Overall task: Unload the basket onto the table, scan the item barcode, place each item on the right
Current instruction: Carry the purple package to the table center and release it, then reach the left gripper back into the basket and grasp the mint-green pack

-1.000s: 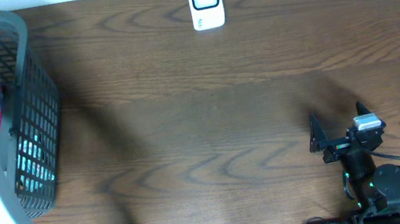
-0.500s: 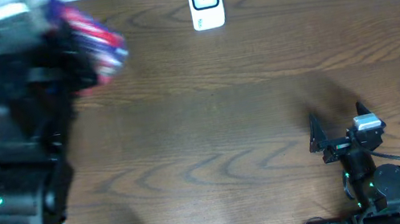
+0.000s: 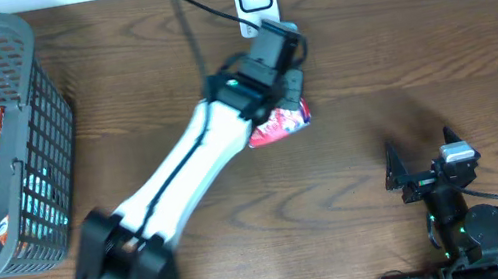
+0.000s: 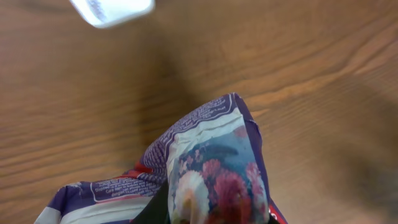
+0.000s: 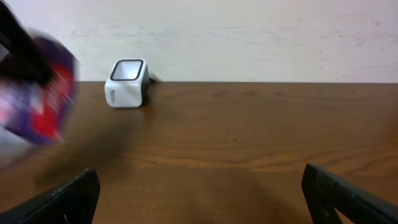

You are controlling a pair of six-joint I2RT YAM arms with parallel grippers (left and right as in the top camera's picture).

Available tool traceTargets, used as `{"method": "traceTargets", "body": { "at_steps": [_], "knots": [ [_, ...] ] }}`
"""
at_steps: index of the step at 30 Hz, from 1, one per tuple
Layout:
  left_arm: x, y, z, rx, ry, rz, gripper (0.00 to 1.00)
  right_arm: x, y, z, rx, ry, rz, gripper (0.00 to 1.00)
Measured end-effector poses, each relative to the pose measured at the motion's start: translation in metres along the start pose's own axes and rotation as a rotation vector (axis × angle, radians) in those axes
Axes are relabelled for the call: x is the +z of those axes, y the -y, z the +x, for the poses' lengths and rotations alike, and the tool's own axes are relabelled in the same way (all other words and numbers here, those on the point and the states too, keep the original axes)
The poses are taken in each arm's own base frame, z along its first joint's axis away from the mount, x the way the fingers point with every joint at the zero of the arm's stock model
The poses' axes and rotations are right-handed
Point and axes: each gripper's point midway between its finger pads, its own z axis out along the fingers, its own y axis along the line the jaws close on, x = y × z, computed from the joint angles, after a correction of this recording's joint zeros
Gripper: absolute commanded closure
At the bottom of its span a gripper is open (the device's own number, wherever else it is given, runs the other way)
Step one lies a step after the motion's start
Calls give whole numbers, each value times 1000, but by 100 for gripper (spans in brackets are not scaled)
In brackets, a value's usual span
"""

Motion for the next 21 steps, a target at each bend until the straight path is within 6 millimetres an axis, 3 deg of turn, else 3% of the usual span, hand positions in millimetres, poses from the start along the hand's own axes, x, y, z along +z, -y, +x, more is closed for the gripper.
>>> {"method": "traceTargets", "body": {
  "at_steps": [1, 2, 4, 8, 11, 13, 16, 18, 19, 21],
  "knots": [
    [14, 2, 5, -10, -17, -1, 43, 0, 0, 0, 0, 0, 0, 1],
    [23, 4, 8, -15, -25, 0, 23, 0, 0, 0, 0, 0, 0, 1],
    [42, 4, 17, -56, -51, -8, 11, 0, 0, 0, 0, 0, 0, 1],
    [41, 4, 14, -102, -40, -6, 8, 0, 0, 0, 0, 0, 0, 1],
    [27, 0, 3, -123, -9, -1, 8, 0, 0, 0, 0, 0, 0, 1],
    [-2, -11, -18, -155, 61, 6, 7, 0, 0, 0, 0, 0, 0, 1],
    [-70, -50, -55, -228, 208, -11, 7, 0, 0, 0, 0, 0, 0, 1],
    [-128, -97, -72, -304, 318, -78, 7, 0, 0, 0, 0, 0, 0, 1],
    [-176, -143, -78, -377, 413, -169, 7, 0, 0, 0, 0, 0, 0, 1],
    [-228, -195, -72, -467, 501, -296, 7, 0, 0, 0, 0, -1, 0, 1]
  ]
}}
